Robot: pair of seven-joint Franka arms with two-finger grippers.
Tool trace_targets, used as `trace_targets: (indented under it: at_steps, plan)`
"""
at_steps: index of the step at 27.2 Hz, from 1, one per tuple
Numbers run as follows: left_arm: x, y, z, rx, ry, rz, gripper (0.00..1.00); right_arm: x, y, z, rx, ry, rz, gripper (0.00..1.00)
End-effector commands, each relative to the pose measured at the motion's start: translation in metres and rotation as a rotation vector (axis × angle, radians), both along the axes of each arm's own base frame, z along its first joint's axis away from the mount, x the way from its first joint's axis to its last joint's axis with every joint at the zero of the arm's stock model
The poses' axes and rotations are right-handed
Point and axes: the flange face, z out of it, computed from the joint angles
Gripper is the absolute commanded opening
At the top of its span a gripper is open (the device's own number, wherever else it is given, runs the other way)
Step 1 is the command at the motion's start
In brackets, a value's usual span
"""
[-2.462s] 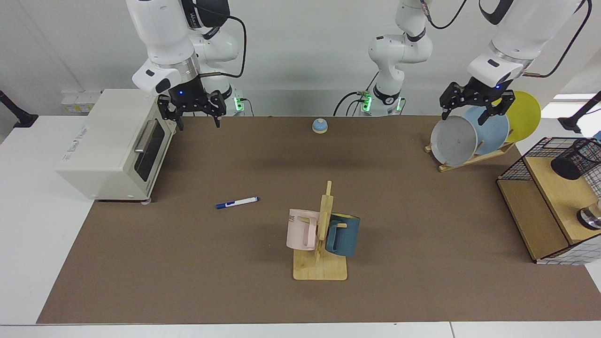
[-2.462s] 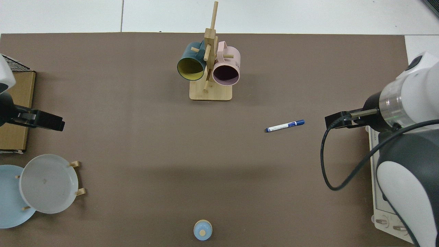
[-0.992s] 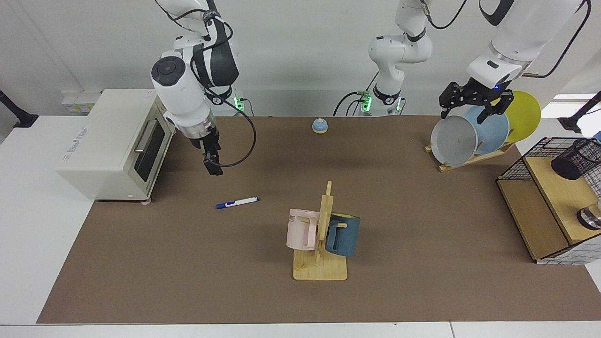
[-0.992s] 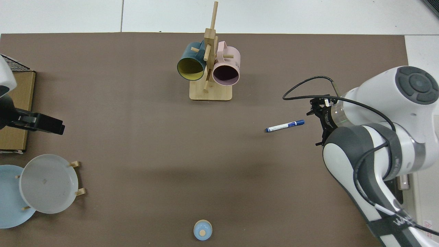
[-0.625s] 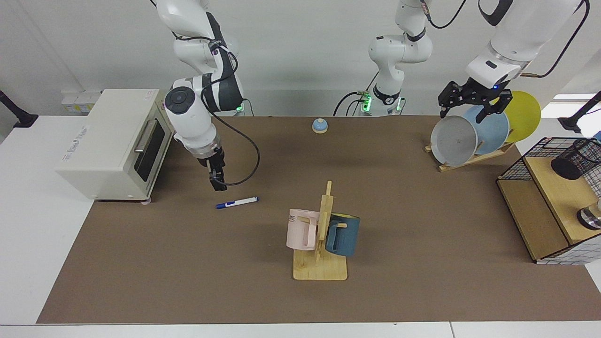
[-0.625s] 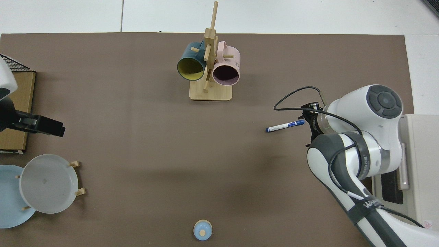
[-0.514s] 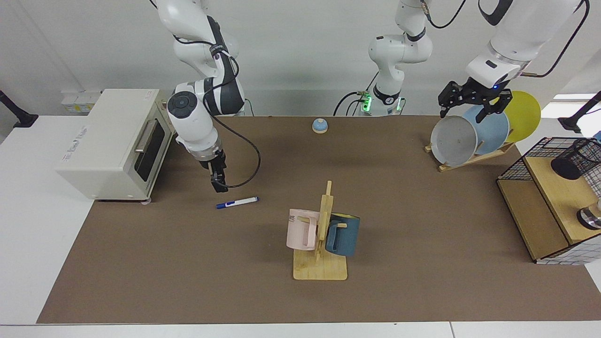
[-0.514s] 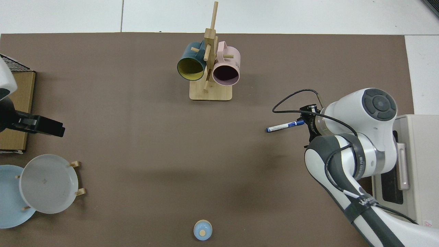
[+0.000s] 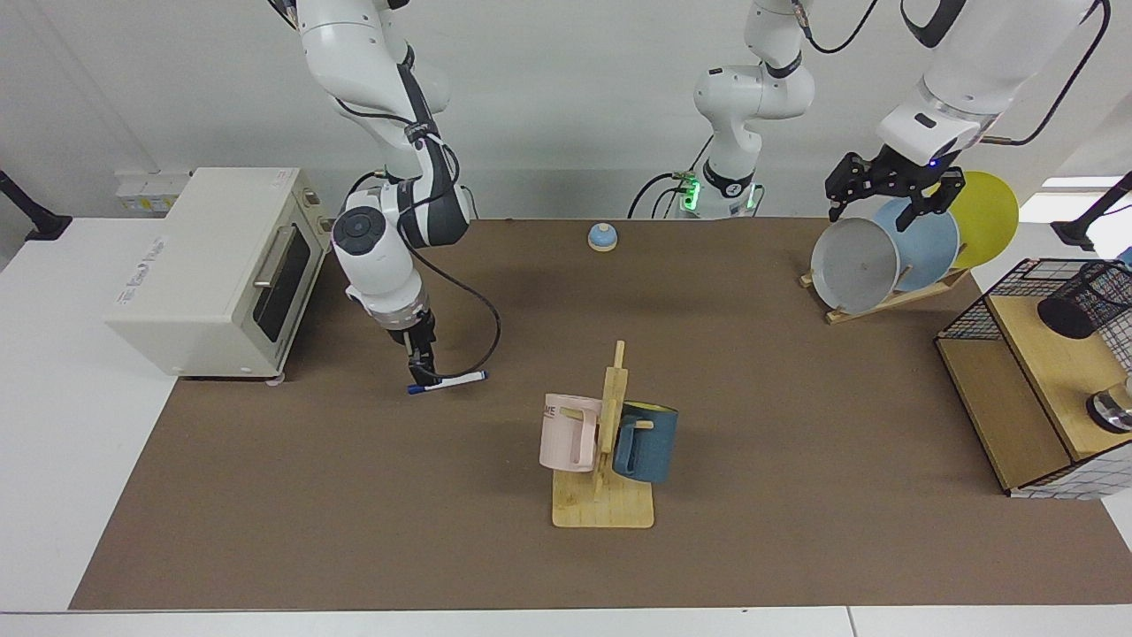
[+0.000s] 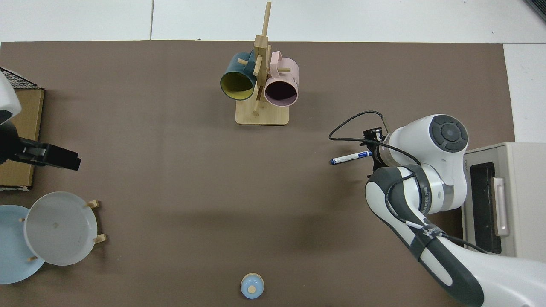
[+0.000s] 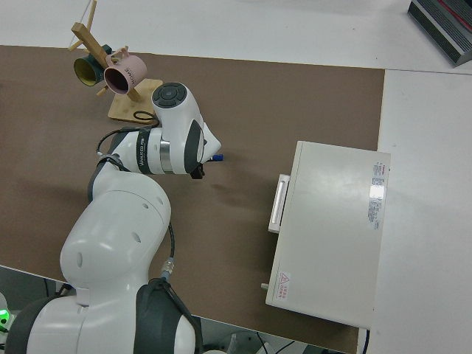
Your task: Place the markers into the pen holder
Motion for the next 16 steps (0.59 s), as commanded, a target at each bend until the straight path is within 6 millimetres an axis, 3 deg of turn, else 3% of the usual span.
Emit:
trace_targets:
  at_steps: [1,16]
  plan:
    - [-0.01,0.002,0.001,-0.004,0.004,0.009,1.0,0.006,0.001,-0.014,0.012,-0.035,0.042,0.98]
    - [-0.01,-0.004,0.0,-0.004,0.008,0.003,1.0,0.011,0.001,-0.034,0.015,-0.036,0.077,0.96]
